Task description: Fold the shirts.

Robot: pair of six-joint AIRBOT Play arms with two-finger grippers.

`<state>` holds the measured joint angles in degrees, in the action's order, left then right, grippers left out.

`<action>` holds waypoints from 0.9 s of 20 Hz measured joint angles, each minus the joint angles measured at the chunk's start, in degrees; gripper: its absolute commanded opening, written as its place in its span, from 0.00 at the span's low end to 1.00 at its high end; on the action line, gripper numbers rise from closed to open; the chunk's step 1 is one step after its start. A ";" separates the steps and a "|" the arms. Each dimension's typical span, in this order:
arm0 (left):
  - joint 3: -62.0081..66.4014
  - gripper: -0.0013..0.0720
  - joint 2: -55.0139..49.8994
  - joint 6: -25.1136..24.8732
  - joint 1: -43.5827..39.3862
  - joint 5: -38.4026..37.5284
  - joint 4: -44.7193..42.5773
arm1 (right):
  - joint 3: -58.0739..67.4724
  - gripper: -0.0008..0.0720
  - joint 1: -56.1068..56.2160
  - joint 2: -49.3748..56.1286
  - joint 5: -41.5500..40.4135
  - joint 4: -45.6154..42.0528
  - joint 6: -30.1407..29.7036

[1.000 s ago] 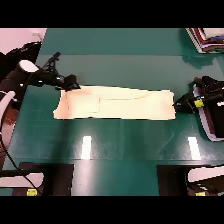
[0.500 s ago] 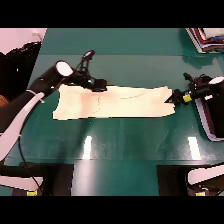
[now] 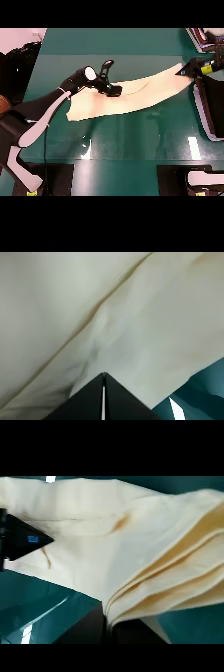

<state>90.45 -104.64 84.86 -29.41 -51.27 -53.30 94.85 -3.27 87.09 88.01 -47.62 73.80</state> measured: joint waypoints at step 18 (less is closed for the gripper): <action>7.48 0.05 -7.19 2.14 -4.44 -0.09 -4.31 | 14.01 0.03 22.88 -1.25 -4.02 0.09 3.67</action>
<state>97.93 -111.83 87.00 -33.85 -51.35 -57.60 108.86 19.62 85.84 83.99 -47.53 77.47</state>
